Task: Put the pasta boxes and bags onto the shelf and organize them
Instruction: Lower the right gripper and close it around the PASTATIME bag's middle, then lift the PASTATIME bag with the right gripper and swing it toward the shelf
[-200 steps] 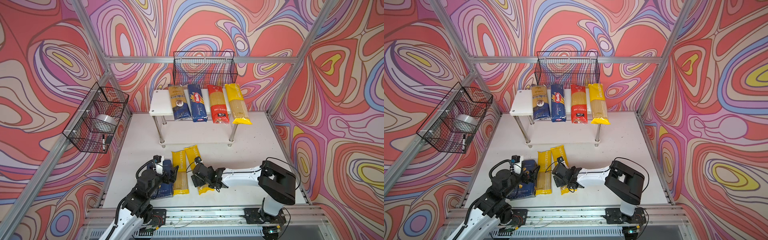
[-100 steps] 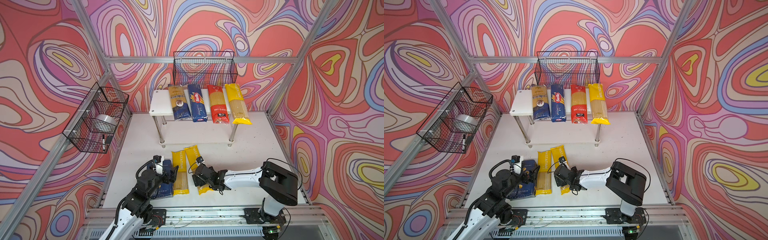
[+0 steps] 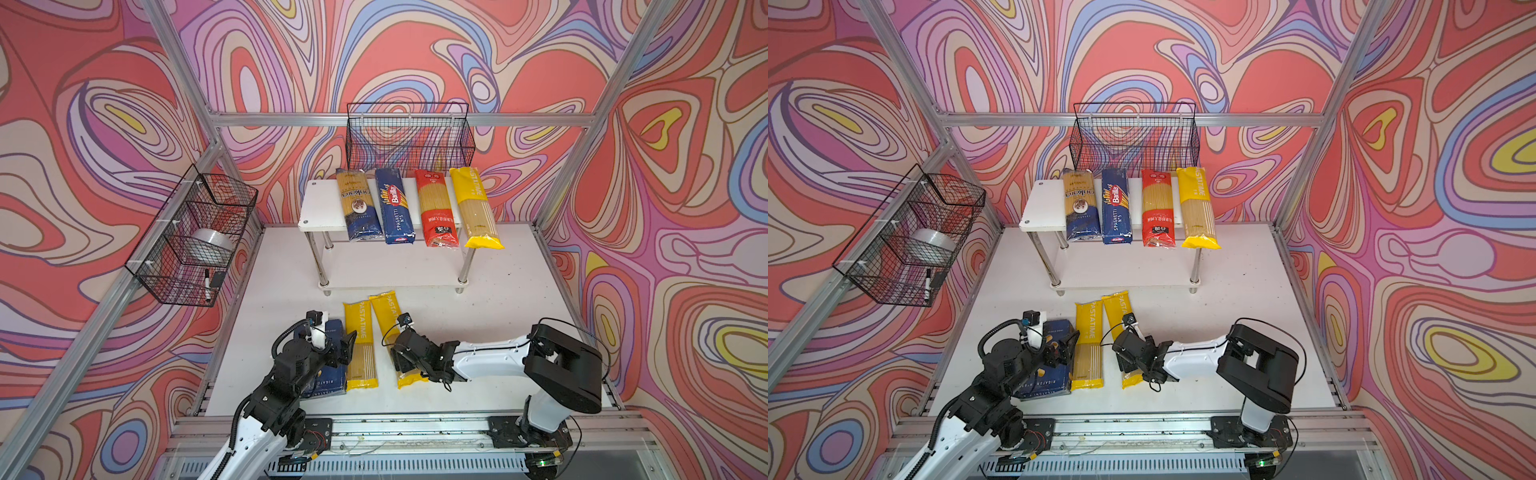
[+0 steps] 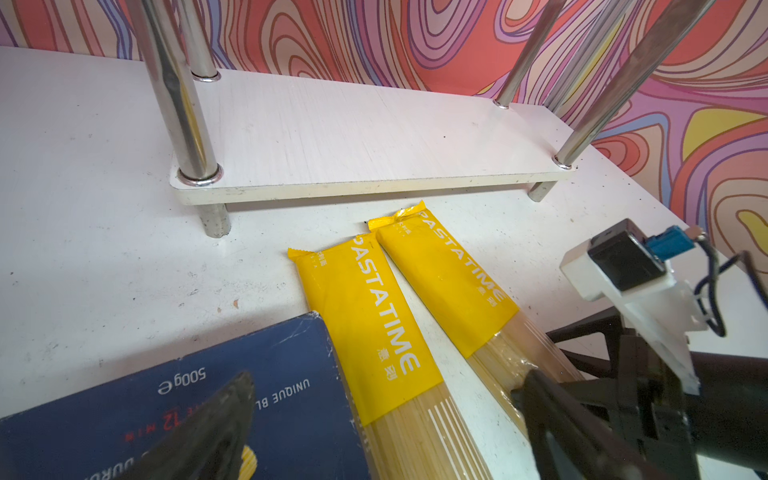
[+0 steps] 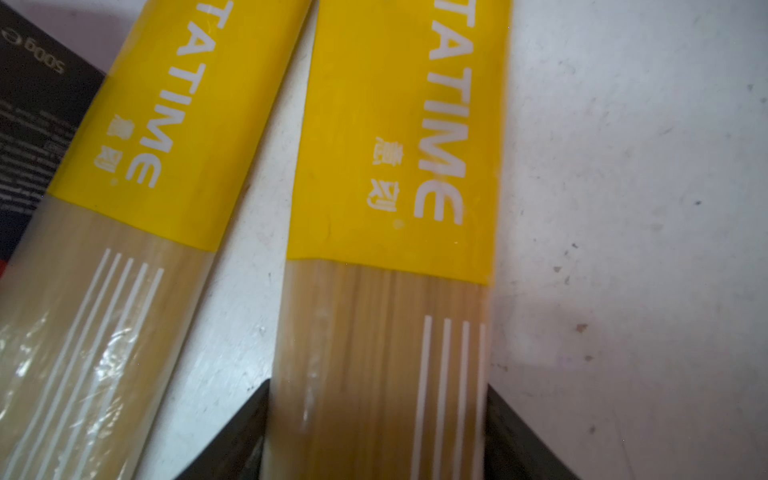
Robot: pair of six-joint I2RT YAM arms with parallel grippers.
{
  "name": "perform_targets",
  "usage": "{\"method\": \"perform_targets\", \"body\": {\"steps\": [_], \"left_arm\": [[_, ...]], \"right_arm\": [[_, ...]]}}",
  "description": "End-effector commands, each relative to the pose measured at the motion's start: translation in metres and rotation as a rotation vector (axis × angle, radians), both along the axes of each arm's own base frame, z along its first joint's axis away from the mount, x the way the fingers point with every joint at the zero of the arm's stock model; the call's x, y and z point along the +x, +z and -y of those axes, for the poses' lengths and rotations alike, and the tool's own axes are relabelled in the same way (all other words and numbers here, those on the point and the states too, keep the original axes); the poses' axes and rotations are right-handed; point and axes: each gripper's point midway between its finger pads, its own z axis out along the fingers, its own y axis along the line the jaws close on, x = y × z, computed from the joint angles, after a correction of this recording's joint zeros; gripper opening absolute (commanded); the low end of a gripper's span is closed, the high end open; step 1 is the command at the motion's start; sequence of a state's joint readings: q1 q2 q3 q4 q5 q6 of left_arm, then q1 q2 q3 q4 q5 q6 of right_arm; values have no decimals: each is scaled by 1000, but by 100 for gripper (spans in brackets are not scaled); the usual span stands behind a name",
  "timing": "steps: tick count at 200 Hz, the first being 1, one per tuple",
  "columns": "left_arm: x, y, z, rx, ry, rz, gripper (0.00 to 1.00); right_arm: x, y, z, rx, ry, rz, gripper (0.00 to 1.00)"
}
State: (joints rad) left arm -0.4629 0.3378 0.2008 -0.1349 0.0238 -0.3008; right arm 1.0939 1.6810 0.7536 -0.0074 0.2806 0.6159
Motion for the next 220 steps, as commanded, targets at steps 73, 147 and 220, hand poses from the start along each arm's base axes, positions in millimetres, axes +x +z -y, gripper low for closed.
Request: {"method": "perform_targets", "body": {"steps": [73, 147, 220], "left_arm": [[0, -4, -4, -1, 20, -16, 100], [0, -4, -3, -2, 17, -16, 100], [0, -4, -2, -1, 9, -14, 100]], "right_arm": [[-26, -16, 18, -38, 22, -108, 51], [-23, 2, 13, 5, 22, -84, 35], [-18, 28, 16, 55, -8, -33, 20]]}}
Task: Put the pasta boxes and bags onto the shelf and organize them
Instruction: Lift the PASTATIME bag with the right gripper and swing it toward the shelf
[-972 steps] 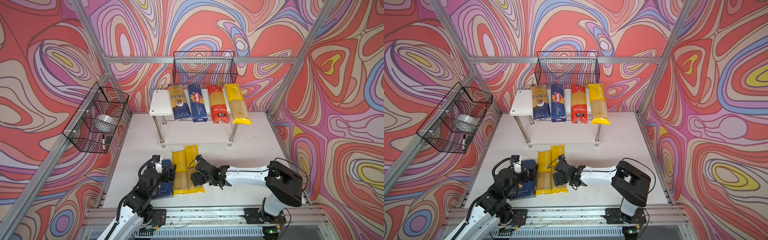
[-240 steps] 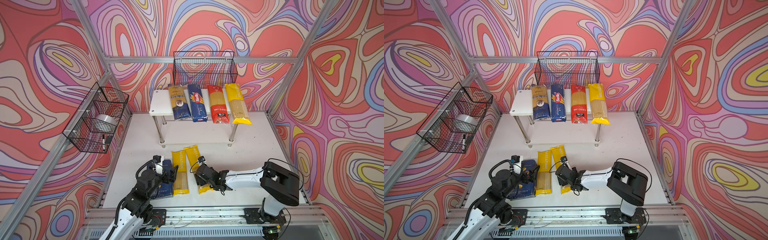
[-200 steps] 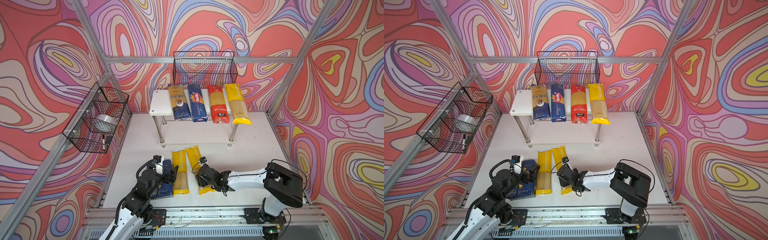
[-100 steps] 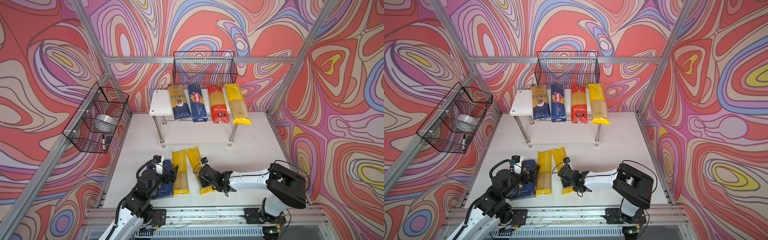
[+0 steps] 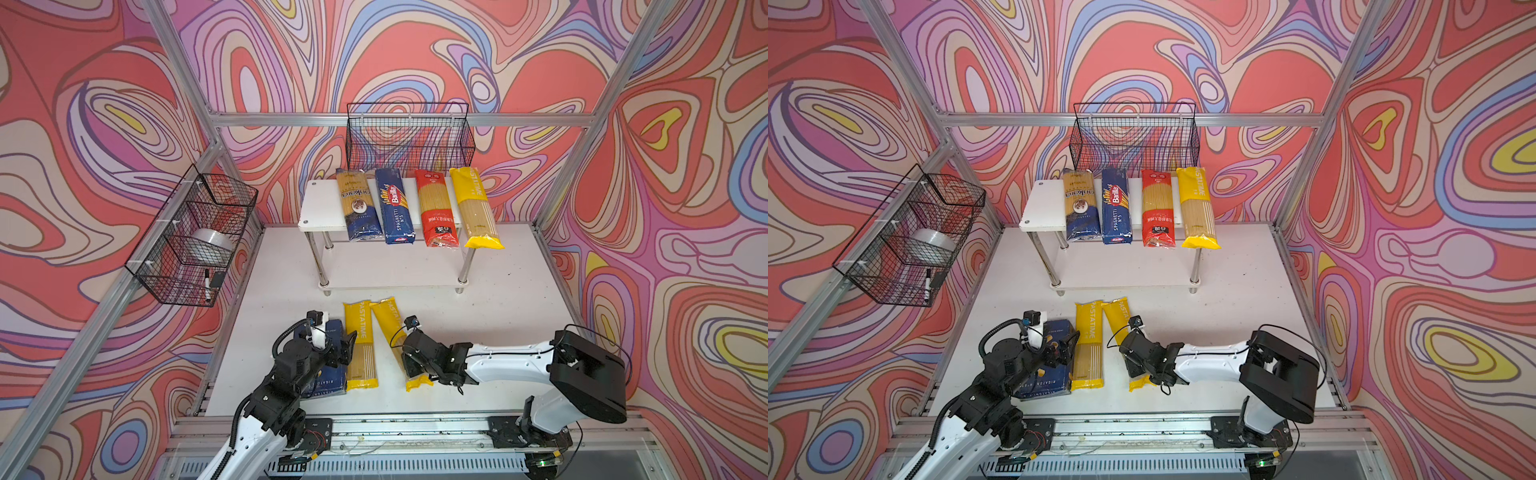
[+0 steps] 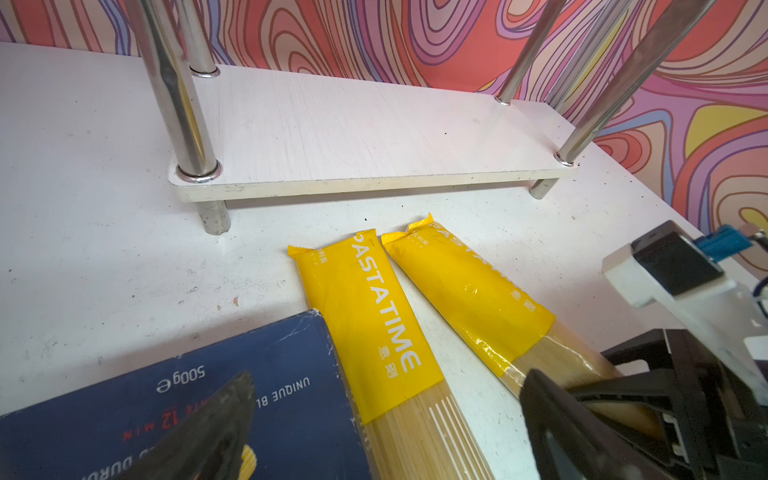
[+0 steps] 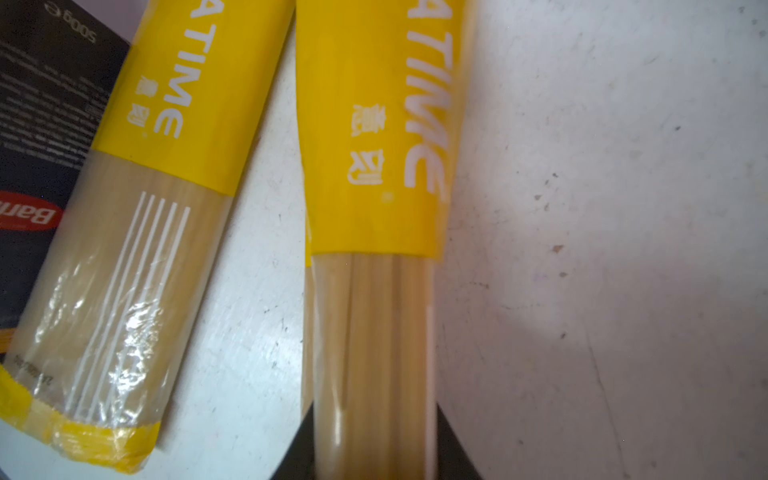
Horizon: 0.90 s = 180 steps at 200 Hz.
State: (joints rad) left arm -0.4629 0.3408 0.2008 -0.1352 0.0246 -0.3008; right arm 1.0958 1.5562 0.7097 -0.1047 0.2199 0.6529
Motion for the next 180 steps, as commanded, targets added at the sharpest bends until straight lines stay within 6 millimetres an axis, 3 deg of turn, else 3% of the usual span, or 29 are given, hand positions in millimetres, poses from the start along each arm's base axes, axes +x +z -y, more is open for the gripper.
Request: {"method": "perform_targets", "body": {"steps": [1, 61, 102, 144, 180], "left_arm": [[0, -4, -2, -2, 8, -13, 100], [0, -3, -2, -3, 9, -9, 100], [0, -3, -3, -5, 12, -8, 100], [-1, -3, -2, -4, 10, -7, 100], [-1, -2, -2, -7, 10, -4, 100]], "right_arm": [[2, 14, 1, 28, -18, 32, 20], [6, 32, 6, 67, -46, 75, 8], [10, 57, 8, 97, -53, 121, 2], [10, 78, 14, 164, -77, 163, 0], [13, 89, 30, 122, -107, 196, 0]]}}
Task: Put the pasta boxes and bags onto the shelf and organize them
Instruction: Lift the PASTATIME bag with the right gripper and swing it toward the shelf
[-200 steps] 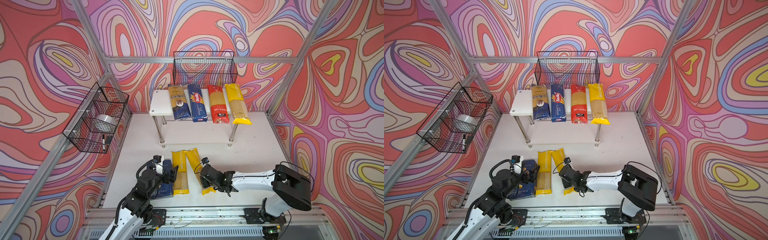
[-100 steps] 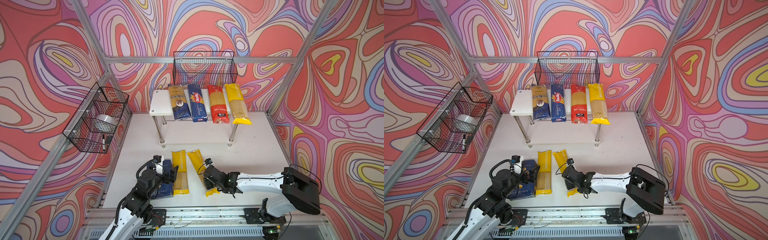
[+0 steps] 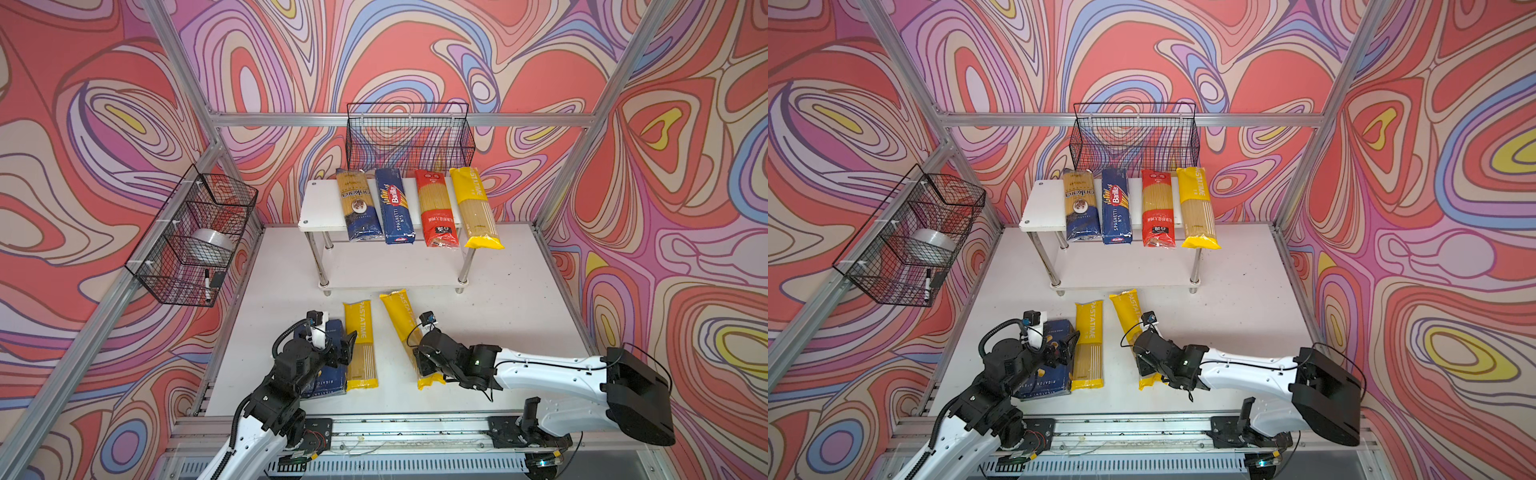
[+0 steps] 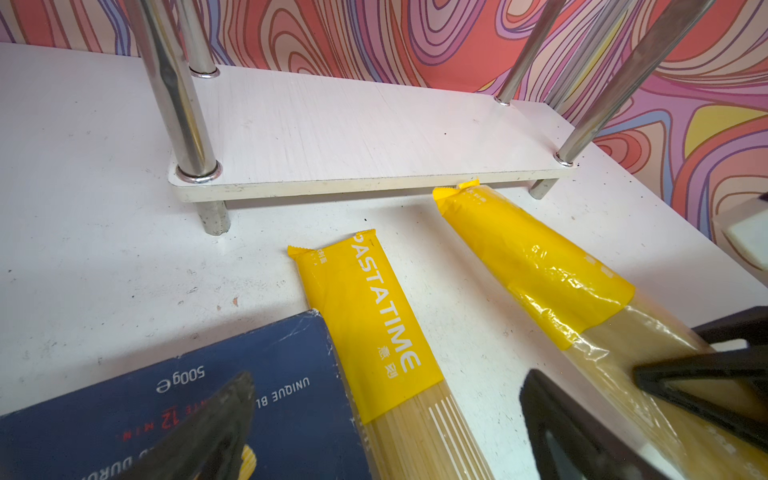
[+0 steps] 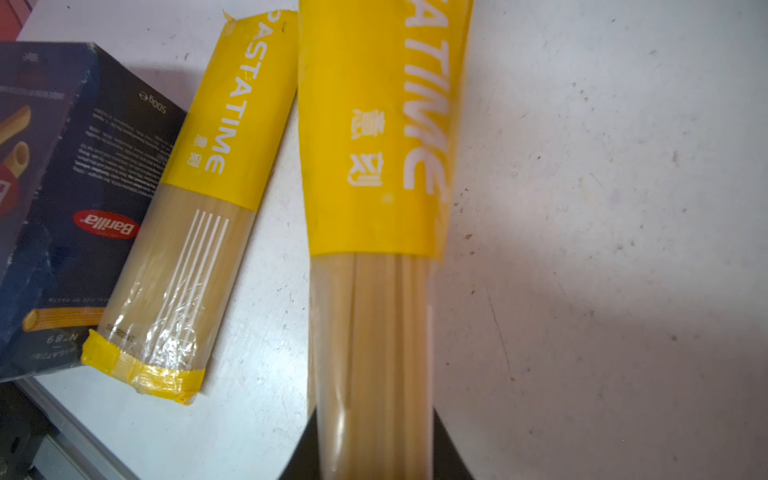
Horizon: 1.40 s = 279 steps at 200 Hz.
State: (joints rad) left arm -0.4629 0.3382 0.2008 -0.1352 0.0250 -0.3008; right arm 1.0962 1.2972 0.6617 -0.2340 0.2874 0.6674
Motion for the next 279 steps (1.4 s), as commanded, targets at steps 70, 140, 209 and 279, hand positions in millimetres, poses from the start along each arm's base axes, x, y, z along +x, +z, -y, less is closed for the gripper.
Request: {"method": "perform_targets", "body": {"steps": [70, 140, 209, 279], "left_arm": [[-1, -3, -1, -5, 3, -5, 100], [-1, -3, -1, -4, -1, -8, 100], [-1, -3, -1, -6, 0, -9, 100], [-1, -3, -2, -4, 8, -11, 100]], "right_arm": [[19, 58, 30, 6, -117, 160, 0], [39, 80, 58, -30, -179, 187, 0], [65, 90, 71, -19, -224, 178, 3], [103, 99, 81, 29, -257, 181, 3]]}}
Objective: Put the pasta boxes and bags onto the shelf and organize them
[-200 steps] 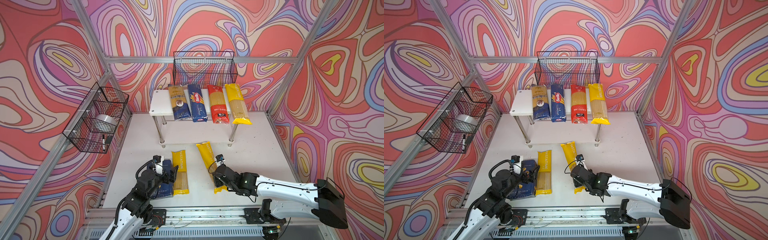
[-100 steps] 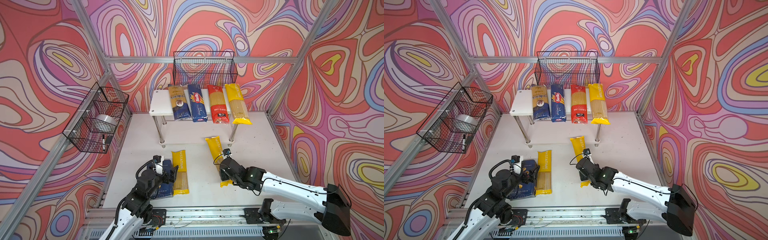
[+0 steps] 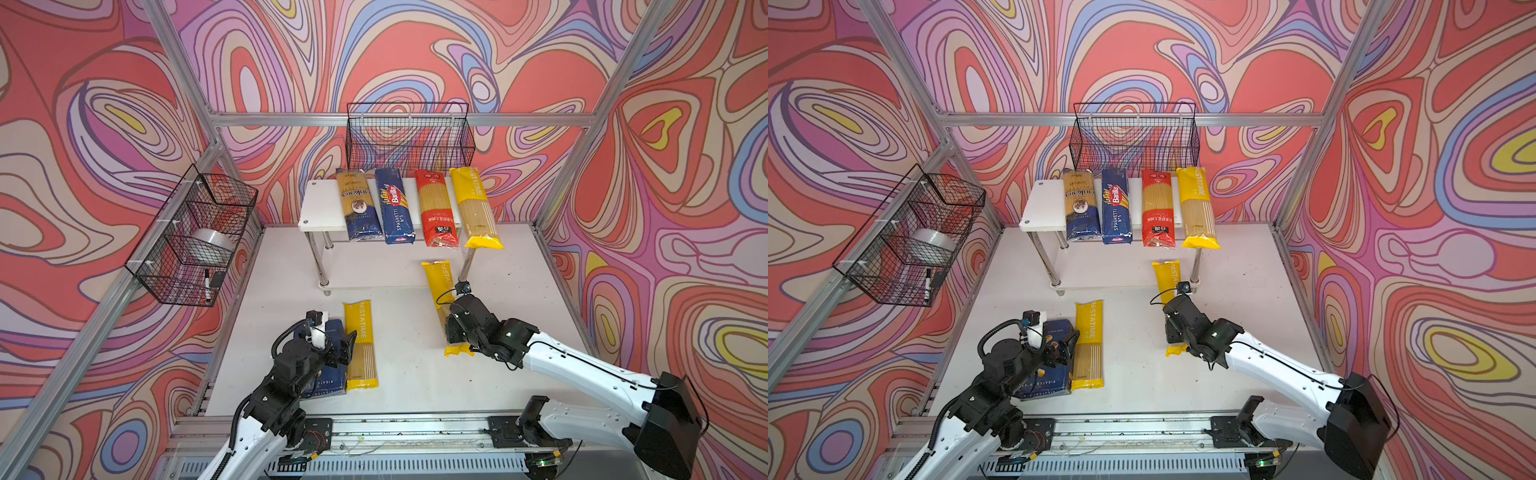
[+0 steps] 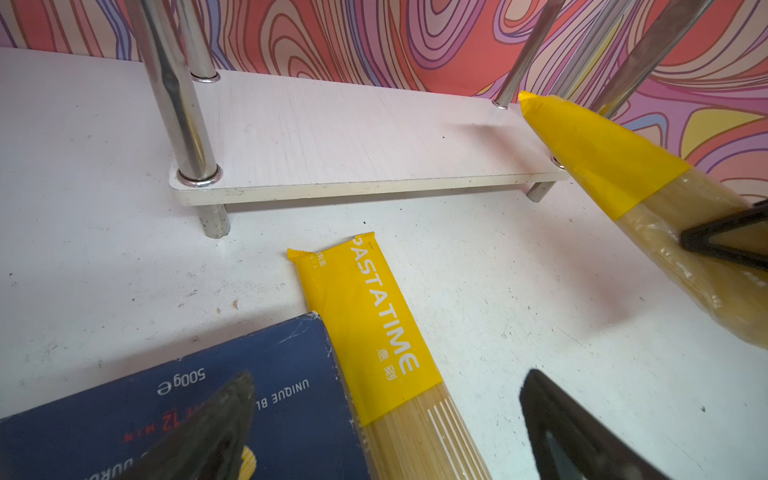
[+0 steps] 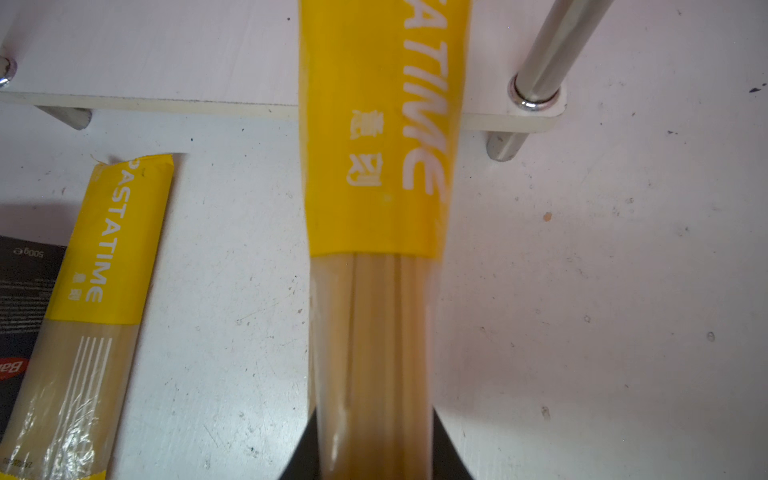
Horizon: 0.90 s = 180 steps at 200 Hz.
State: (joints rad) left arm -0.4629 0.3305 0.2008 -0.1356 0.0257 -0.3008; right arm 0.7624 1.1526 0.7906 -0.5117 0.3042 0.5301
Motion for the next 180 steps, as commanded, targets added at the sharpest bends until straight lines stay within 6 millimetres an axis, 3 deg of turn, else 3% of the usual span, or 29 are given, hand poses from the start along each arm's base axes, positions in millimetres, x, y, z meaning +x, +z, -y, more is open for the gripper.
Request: {"method": "perform_targets", "body": {"steps": [1, 85, 180], "left_arm": [[0, -5, -2, -1, 10, -18, 100], [0, -6, -2, 3, 8, -23, 100], [0, -6, -2, 2, 10, -20, 100]], "right_arm": [[36, 45, -14, 107, -4, 143, 3], [83, 45, -14, 125, -26, 164, 3], [125, 48, 2, 121, -92, 205, 3]]}}
